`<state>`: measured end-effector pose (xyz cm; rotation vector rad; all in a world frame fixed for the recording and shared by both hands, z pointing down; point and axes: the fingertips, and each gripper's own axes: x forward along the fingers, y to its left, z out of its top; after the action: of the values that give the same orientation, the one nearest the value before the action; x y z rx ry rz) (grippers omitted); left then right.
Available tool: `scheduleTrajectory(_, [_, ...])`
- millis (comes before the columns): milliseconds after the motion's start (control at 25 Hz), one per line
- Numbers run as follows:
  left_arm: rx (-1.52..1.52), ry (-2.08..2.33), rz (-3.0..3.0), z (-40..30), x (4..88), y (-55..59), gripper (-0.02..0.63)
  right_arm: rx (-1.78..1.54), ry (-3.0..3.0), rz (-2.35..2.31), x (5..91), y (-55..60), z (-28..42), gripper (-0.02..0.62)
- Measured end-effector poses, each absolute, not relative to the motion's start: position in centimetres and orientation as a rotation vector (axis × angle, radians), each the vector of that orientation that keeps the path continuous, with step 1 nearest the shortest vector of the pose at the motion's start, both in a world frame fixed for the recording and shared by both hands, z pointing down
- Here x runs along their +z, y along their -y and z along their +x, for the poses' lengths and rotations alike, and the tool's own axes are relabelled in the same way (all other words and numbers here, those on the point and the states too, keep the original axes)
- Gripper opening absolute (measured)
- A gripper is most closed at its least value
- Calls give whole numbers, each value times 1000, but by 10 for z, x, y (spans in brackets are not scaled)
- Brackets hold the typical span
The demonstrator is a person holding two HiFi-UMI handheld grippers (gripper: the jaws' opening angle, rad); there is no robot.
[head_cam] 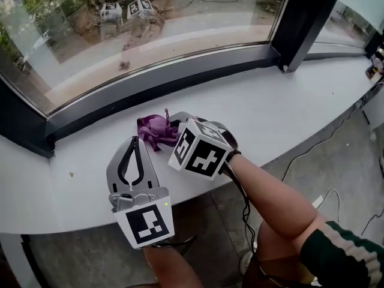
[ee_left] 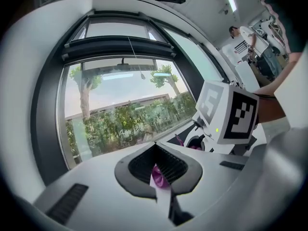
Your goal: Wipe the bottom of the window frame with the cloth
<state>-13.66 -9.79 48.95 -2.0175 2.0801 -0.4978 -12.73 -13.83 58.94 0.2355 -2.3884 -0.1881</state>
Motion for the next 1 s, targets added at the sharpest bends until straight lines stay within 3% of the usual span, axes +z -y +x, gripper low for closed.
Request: scheduleTrajectory(1000, [-360, -1942, -2287, 10, 485, 179, 3, -52, 2346, 493, 594, 232, 33, 147])
